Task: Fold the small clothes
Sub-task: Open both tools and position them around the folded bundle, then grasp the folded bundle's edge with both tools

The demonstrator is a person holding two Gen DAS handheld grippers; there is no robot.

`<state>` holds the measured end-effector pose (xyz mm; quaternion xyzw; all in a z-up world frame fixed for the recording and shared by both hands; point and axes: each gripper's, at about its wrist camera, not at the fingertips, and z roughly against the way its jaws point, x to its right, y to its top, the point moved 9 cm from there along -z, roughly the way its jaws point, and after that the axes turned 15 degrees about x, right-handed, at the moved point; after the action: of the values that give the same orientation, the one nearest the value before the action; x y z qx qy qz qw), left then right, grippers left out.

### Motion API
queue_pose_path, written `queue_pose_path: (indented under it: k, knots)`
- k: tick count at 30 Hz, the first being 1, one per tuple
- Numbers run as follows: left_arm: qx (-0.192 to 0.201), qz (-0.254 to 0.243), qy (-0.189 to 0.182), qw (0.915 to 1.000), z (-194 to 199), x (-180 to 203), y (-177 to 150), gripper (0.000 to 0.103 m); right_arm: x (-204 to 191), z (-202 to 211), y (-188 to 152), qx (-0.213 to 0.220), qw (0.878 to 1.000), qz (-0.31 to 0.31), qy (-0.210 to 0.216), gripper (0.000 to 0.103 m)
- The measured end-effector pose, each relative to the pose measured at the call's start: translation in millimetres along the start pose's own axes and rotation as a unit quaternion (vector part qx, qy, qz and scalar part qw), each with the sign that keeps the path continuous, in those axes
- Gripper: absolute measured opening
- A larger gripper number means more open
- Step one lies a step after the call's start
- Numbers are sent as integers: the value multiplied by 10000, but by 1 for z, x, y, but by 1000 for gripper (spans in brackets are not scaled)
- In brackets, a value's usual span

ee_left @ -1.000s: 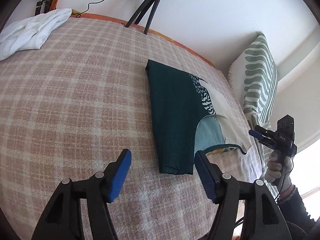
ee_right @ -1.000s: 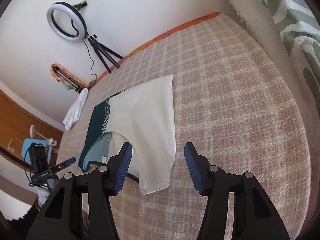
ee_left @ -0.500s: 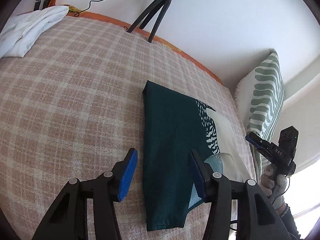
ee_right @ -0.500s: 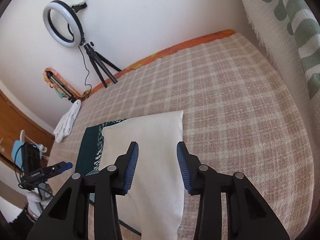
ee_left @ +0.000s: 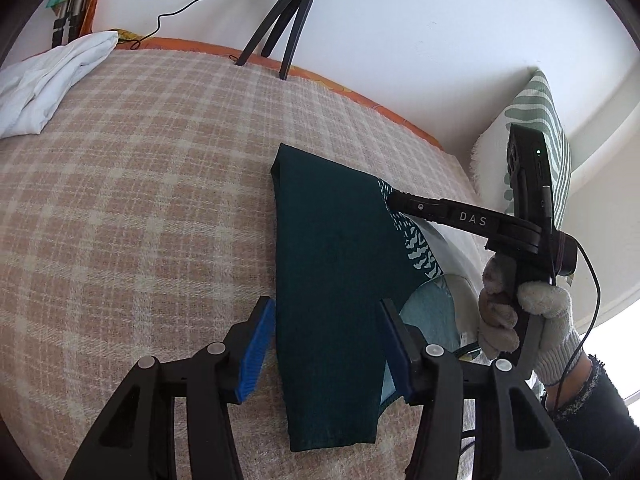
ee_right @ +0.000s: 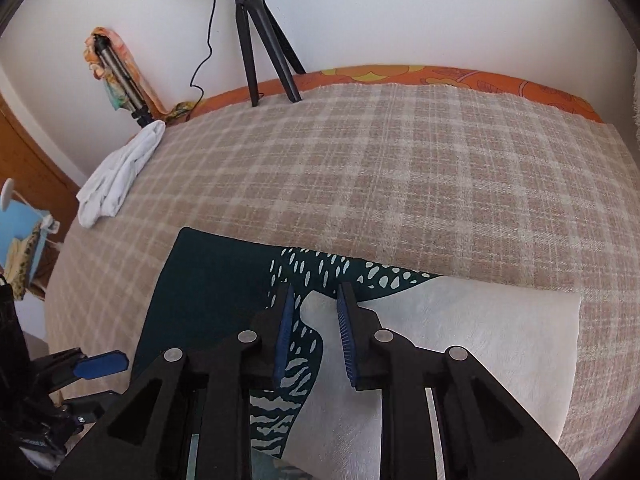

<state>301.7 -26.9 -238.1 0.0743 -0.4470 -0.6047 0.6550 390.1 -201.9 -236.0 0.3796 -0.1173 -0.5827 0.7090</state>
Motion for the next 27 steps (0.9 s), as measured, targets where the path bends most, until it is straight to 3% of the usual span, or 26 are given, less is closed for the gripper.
queue_pose_path:
  k: [7,10,11,14,16,19,22,27]
  knots:
    - [38,54,60,10000,5,-9,3,57,-1,4,1,-49,9999,-113,96,20]
    - [123,103,40,9999,11,-12,10,69,3,32,11,143,9990,-281,327,22]
    - [108,126,8,9999,13,-12,11,70,10,43,12,179,9991,-252,290,23]
    - [-7,322,-96,9994,12,-15,10,71,43,75,5,254,9986,-436,143,41]
    - [-82,545,-150,9984,9,-19,8,71,75,92,-6,240,9967,-777,24,43]
    - [-234,933,-269,9950,0,-23,2,71,122,111,-27,170,9888,-1486,2,43]
    - [-332,1014,-350,9937,-7,-19,-4,71,153,122,-46,117,9757,-2172,260,46]
    - [-446,1272,-565,9893,-16,-13,-2,71,154,121,-63,32,9629,-2560,850,46]
